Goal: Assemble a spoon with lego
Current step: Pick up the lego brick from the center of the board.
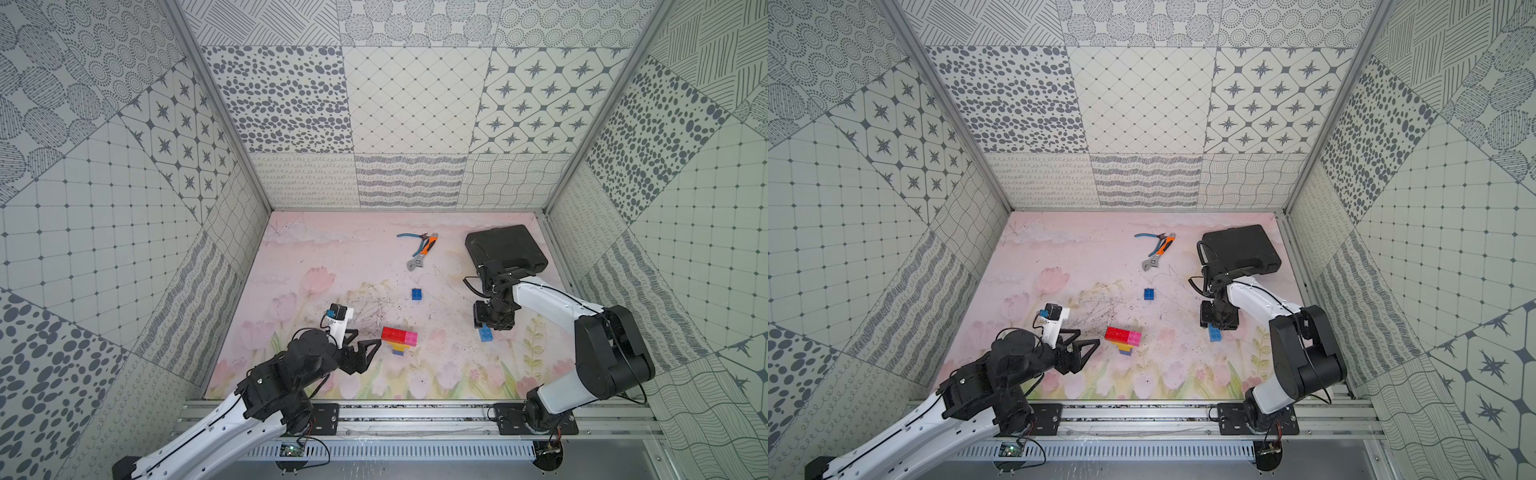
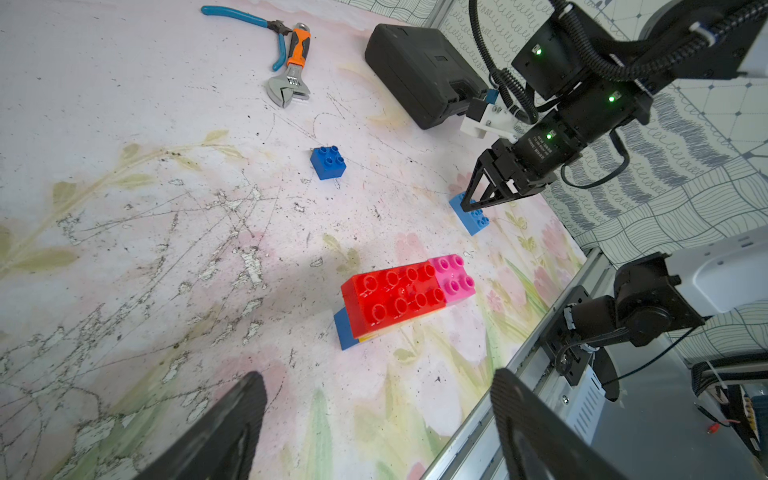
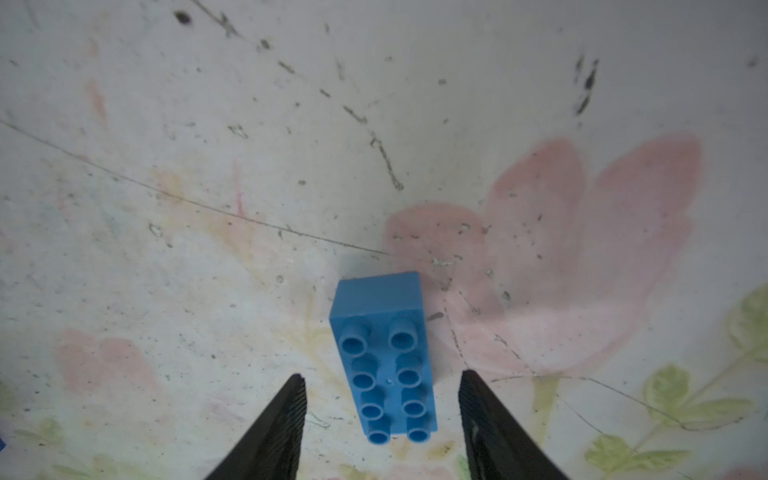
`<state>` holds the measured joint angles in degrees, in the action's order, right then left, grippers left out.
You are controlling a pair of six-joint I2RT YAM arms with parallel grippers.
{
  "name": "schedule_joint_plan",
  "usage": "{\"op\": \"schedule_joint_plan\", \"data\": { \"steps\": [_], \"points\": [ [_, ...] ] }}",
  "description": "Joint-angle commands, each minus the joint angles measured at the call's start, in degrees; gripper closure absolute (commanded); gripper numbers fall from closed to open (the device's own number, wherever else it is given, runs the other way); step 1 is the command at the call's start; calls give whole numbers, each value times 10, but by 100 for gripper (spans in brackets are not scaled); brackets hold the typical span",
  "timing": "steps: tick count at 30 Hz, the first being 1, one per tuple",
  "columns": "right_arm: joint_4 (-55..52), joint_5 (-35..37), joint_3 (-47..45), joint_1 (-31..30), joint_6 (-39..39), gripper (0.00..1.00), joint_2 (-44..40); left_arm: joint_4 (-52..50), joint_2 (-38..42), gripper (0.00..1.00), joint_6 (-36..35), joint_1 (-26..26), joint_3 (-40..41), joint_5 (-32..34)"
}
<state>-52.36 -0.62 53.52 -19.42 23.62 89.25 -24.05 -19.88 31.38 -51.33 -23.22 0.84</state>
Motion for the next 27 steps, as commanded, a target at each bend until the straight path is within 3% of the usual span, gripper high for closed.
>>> {"op": "schedule_joint_plan", "data": {
  "steps": [1, 15, 27],
  "points": [
    [8, 18, 11, -4, -6, 43, 21, -3, -2, 13, -4, -7, -5, 12],
    [5, 34, 13, -11, -15, 68, 42, -4, -7, 13, -3, -7, -3, 13],
    [-14, 27, 5, -25, -10, 57, 31, -1, -9, 13, -2, -8, -2, 13]
  ]
}}
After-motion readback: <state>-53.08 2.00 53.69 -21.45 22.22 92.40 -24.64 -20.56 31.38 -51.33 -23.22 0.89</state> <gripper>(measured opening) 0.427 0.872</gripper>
